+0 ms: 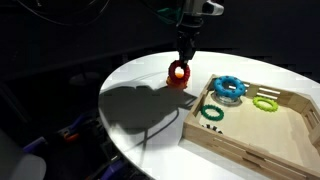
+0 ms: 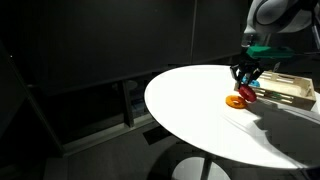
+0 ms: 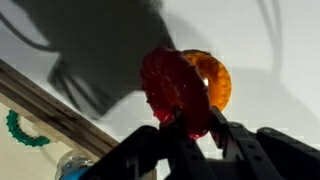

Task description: Pick up the red ring and put it on the table

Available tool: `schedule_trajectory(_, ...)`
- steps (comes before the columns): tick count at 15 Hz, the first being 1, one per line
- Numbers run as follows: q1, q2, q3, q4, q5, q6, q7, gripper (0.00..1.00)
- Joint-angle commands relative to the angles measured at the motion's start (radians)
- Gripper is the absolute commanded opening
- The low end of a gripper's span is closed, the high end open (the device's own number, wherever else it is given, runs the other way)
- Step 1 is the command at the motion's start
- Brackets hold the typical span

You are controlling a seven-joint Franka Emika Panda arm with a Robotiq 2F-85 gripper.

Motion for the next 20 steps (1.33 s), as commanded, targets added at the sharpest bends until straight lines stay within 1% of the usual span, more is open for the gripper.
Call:
schedule_trajectory(1,0.01,-0.003,-0.003,-0.007,-0.013,0.011,0.012,0.62)
schedule_trajectory(2,0.011,-0.002,-0.004,-0.008,-0.014,0.011,0.015,0.68)
schedule_trajectory(4,0.014,0.0,-0.005,-0.008,-0.016,0.012,0.021,0.85)
schedule_trajectory(6,0.014,-0.002,-0.005,-0.007,-0.014,0.008,0.022,0.99)
schedule_trajectory(9,0.011,-0.017,-0.009,-0.008,-0.016,-0.01,0.019,1.0)
schedule_trajectory(11,0.01,-0.031,-0.016,-0.007,-0.038,-0.037,0.02,1.0)
schedule_trajectory(13,0.012,-0.045,-0.028,-0.004,-0.091,-0.059,0.028,1.0)
schedule_trajectory(15,0.009,-0.069,-0.034,-0.002,-0.157,-0.1,0.003,1.0)
schedule_trajectory(17,0.0,-0.099,-0.032,0.0,-0.214,-0.164,-0.075,1.0)
schedule_trajectory(20,-0.017,-0.16,-0.024,0.0,-0.237,-0.279,-0.198,1.0)
